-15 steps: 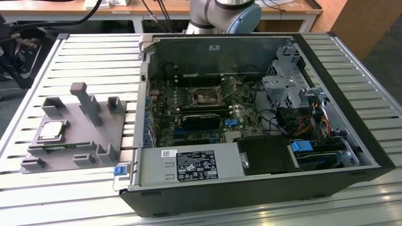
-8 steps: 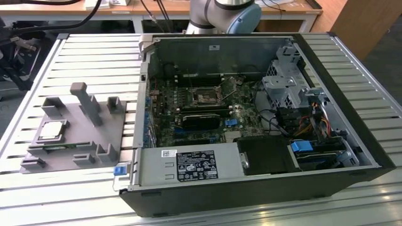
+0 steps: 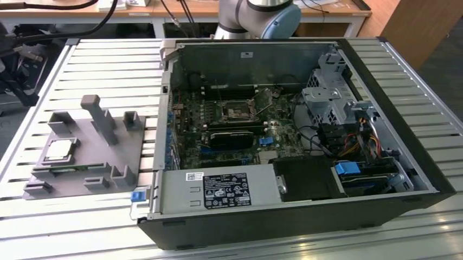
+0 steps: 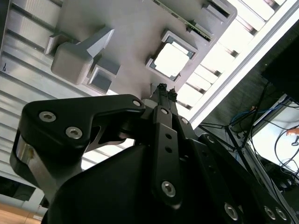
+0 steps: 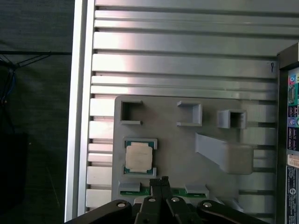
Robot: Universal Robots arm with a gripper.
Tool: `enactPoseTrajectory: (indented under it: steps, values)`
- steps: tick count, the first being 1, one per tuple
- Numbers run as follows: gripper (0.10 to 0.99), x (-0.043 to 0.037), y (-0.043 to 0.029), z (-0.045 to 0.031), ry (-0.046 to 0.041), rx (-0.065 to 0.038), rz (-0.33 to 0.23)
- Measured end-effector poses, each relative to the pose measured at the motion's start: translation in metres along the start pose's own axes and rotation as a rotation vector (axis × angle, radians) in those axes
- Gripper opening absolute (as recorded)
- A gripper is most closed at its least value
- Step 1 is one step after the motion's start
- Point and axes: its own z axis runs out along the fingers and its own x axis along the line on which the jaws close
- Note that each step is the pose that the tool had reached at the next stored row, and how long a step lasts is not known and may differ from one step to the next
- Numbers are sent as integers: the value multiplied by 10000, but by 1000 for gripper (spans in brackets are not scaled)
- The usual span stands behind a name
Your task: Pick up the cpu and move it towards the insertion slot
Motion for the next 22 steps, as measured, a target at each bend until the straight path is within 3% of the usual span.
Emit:
enactPoseTrajectory:
  steps: [22]
  values:
    - [106, 24, -5, 134, 1, 1, 0]
